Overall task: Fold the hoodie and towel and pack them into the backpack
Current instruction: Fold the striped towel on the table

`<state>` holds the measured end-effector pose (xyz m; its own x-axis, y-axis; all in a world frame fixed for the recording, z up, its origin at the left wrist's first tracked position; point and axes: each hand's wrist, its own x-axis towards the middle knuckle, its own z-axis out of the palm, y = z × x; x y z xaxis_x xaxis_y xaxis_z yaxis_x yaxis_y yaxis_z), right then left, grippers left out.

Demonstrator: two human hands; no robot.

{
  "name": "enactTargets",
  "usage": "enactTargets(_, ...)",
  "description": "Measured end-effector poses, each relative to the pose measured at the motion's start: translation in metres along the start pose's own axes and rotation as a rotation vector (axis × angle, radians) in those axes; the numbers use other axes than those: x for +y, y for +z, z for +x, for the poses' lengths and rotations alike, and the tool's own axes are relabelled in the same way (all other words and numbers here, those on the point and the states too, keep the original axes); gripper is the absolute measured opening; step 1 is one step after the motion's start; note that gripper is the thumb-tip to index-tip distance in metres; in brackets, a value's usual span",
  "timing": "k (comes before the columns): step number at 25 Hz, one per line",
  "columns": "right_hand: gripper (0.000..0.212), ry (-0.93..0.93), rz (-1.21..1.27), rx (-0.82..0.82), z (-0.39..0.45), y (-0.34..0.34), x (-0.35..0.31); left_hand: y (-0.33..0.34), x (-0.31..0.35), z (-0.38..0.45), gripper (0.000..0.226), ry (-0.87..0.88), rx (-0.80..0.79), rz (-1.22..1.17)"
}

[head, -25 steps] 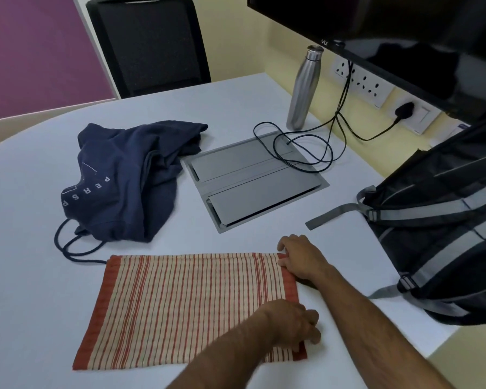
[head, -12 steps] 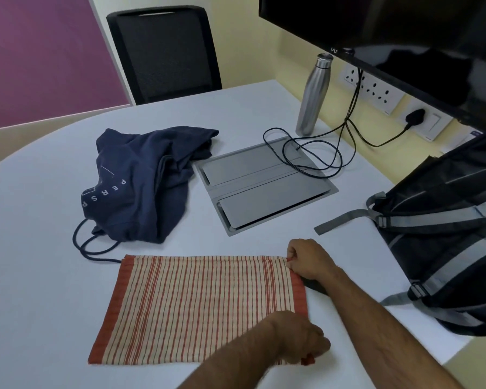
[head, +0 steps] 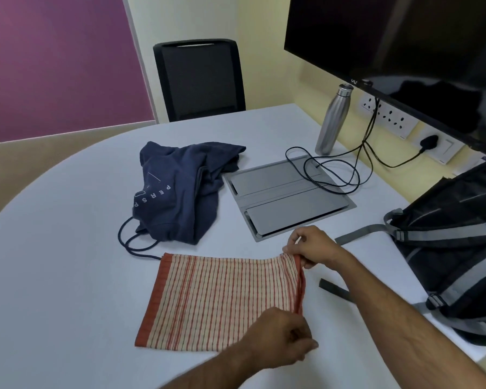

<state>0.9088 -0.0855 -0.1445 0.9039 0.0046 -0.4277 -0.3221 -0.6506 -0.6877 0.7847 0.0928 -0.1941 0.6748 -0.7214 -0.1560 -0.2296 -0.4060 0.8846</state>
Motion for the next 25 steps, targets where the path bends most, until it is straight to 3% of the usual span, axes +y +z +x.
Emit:
enactTargets(4,0.019,-0.016,0.095,-0.057,-0.001,0.021,-0.033,-0.028,-0.008,-0.042,0.005,-0.062,0.18,-0.172)
enactTargets(7,0.02,-0.014,0.165,-0.087,0.0,0.041,-0.061,-0.053,-0.022,-0.074,0.026,-0.105,0.29,-0.165)
enactTargets(9,0.004,0.013,0.176,-0.149,0.004,0.055,-0.076,-0.066,-0.032,-0.093,0.031,-0.114,0.377,-0.093)
enactTargets(12,0.026,0.0,0.083,-0.205,0.014,0.079,-0.097,-0.08,-0.046,-0.118,0.034,-0.187,0.501,-0.079)
enactTargets(19,0.003,-0.211,-0.196,-0.095,0.034,0.145,-0.126,-0.108,-0.078,-0.159,0.03,-0.406,0.695,-0.159)
enactTargets(25,0.01,-0.304,-0.207,-0.12,0.043,0.185,-0.143,-0.119,-0.105,-0.175,0.02,-0.528,0.794,-0.135)
